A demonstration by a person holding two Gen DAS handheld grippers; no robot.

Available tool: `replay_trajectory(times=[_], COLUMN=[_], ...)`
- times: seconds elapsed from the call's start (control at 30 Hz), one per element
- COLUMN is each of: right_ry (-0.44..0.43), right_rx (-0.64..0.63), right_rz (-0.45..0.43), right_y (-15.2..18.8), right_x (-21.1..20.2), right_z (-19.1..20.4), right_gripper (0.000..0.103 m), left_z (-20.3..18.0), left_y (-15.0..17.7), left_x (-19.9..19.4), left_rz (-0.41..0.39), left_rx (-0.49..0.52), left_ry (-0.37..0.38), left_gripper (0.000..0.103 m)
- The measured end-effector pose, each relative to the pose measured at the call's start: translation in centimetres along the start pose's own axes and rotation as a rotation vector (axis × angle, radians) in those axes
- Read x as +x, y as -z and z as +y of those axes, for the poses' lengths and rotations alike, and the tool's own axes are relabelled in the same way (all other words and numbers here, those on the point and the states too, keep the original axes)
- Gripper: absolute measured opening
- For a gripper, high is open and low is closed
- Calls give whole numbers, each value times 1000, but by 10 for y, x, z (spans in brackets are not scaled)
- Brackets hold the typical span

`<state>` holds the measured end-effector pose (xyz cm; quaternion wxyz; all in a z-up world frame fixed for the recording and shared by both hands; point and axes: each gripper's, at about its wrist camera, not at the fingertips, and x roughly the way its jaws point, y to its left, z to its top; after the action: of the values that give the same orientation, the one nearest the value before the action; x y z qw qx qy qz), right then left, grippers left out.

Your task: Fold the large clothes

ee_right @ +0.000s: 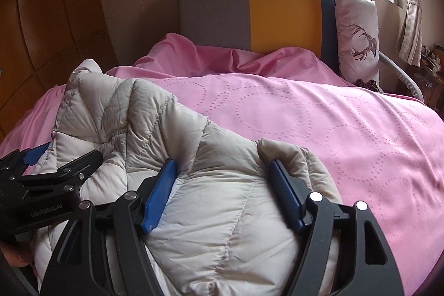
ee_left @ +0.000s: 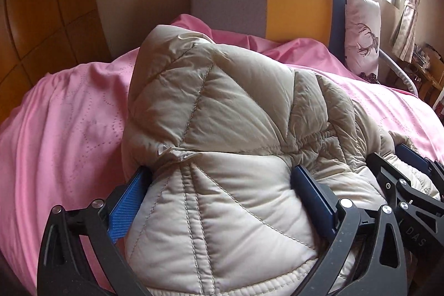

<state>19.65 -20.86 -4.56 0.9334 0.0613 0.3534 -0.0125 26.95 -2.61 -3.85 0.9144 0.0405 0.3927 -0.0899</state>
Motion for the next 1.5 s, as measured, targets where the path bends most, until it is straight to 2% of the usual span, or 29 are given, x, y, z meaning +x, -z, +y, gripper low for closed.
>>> replay_trajectory(times=[0.13, 0.23, 0.3, 0.37, 0.43, 0.5, 0.57, 0.63, 0.73, 0.83, 0.9, 1.0, 1.07, 1.17, 1.27, 1.5], right_ry=[-3, -10, -6, 7, 19, 57, 79, 63, 17, -45, -62, -79, -100, -73, -50, 14], right_rx=[-17, -36, -51, -50, -37, -28, 9, 64, 122, 189, 206, 156, 88, 3, -38, -33], right_rz=[-23, -38, -57, -96, -119, -108, -83, -23, -1, 6, -2, -24, -57, -110, -147, -110], right_y=[4, 7, 9, 14, 23, 35, 45, 53, 57, 56, 56, 66, 77, 100, 122, 156], right_x=[-5, -15, -30, -52, -70, -77, -74, -60, -51, -67, -87, -121, -143, -172, -195, -218], right_z=[1, 2, 3, 3, 1, -3, -12, -23, -35, -44, -44, -33, -21, -8, 1, 11], right_gripper=[71, 75, 87, 95, 96, 100, 101, 101, 101, 101, 101, 101, 101, 101, 101, 101], left_z=[0, 1, 3, 7, 10, 15, 16, 11, 6, 11, 12, 10, 14, 21, 26, 31], left_y=[6, 17, 29, 43, 56, 69, 78, 86, 89, 87, 91, 104, 117, 137, 162, 193], left_x=[-10, -34, -52, -73, -87, -97, -97, -87, -81, -95, -110, -135, -152, -176, -199, -227], left_rz=[-53, -87, -103, -115, -121, -140, -140, -111, -103, -67, -84, -108, -131, -166, -191, -185], left_rx=[-11, -13, -11, -10, -18, -41, -44, -25, 3, -21, -8, 34, 15, -36, -76, -196], left_ry=[-9, -2, 8, 30, 27, 32, 29, 34, 23, 37, -7, -72, -92, -135, -59, 49], left_gripper=[100, 100, 100, 100, 100, 100, 100, 100, 100, 100, 100, 100, 100, 100, 100, 100])
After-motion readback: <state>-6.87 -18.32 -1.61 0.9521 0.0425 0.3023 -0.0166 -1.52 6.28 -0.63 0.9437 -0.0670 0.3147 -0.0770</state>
